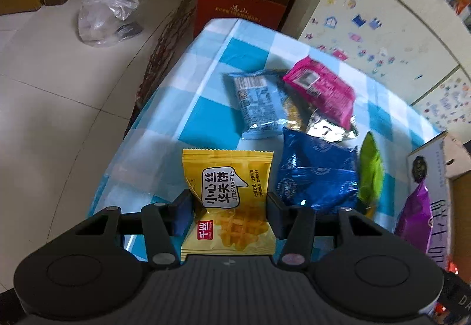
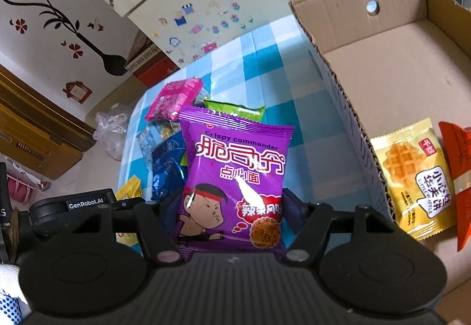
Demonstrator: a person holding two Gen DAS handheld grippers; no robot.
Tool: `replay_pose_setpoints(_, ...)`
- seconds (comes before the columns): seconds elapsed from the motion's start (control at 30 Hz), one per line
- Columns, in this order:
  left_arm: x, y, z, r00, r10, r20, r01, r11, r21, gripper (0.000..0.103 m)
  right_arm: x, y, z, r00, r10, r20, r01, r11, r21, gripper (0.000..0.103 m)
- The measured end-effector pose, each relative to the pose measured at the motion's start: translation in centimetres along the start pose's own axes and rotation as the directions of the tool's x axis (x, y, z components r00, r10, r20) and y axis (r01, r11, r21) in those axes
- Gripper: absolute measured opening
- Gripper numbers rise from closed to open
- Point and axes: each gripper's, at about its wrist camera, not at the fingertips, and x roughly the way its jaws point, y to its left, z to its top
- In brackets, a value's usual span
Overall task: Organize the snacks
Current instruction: 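Lift the yellow waffle packet with the left gripper while the right gripper carries the purple bag toward the box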
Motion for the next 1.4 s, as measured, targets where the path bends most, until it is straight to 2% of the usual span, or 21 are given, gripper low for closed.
replay_pose_setpoints(0.4, -3.9, -2.5, -0.2, 0.993, -0.067, 0.098, 0.063, 0.997, 0.049, 0.058, -3.8, 1.1, 0.6, 0.996, 0.047, 0.077, -0.047, 0.999, 0.0, 0.068)
replay_pose_setpoints(0.8, -6.8, -5.8, -0.5, 0.97, -0.126, 0.207, 0.099, 0.986, 0.135, 0.058, -8.7, 0.4, 1.9, 0.98, 0.005, 0.198, -0.009, 1.0, 0.018, 0.068)
replay_pose_setpoints(1.17, -7.7, -8.8, -1.3, 0.952, -0.221, 0.212, 0.177, 0.962, 0.207, 0.058, -12.3, -1.2, 2.7, 0.963, -0.049, 0.265, 0.04, 0.998, 0.043, 0.068)
replay_pose_setpoints(1.4, -8.0, -11.5, -2.3, 0.931, -0.308, 0.198, 0.245, 0.926, 0.288, 0.058, -14.8, -2.8, 2.6, 0.946, -0.089, 0.31, 0.07, 0.995, 0.074, 0.068)
